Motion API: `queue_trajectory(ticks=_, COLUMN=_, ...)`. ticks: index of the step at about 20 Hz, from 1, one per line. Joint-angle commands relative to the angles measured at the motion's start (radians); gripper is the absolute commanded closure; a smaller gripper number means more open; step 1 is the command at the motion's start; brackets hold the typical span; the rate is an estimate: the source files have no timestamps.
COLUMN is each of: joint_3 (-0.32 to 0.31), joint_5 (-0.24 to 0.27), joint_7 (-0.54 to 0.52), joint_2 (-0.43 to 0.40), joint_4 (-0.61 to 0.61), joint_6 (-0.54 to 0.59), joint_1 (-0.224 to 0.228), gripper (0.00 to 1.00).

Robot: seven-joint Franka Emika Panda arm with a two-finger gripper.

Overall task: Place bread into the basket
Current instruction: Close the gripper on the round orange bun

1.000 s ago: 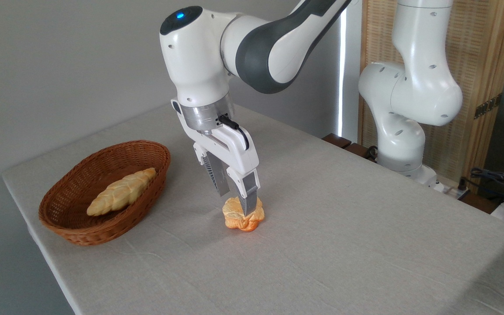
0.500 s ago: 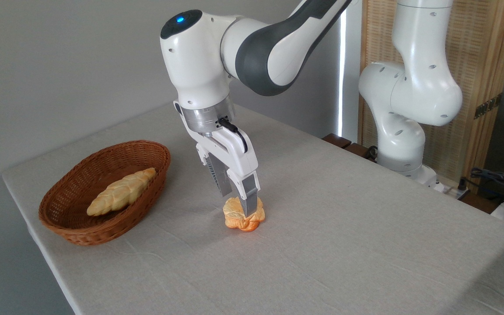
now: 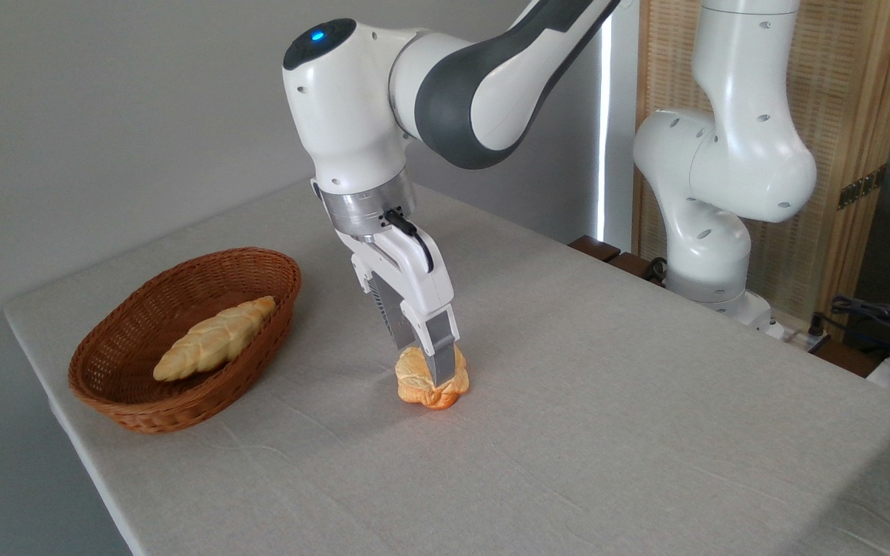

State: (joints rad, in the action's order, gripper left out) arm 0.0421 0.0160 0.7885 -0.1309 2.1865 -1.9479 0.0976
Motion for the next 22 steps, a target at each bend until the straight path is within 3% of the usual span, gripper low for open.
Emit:
queue_trajectory(ticks=1, joint_3=-0.007, joint_5=-0.013, joint_7=0.052, joint_2=-0.004, joint_4=0.007, joint_6=-0.006, joint_1=0.005, gripper=0.0)
queue_trajectory(ticks=5, joint_3=-0.007, joint_5=-0.034, joint_7=0.068, joint_2=-0.01, joint_4=0.004, joint_6=0.004, joint_1=0.005, gripper=0.0)
queue_trajectory(ticks=22, joint_3=-0.004, joint_5=-0.033, joint_7=0.068, joint_2=0.017, joint_4=0.001, joint_6=0.015, joint_1=0.01, gripper=0.0)
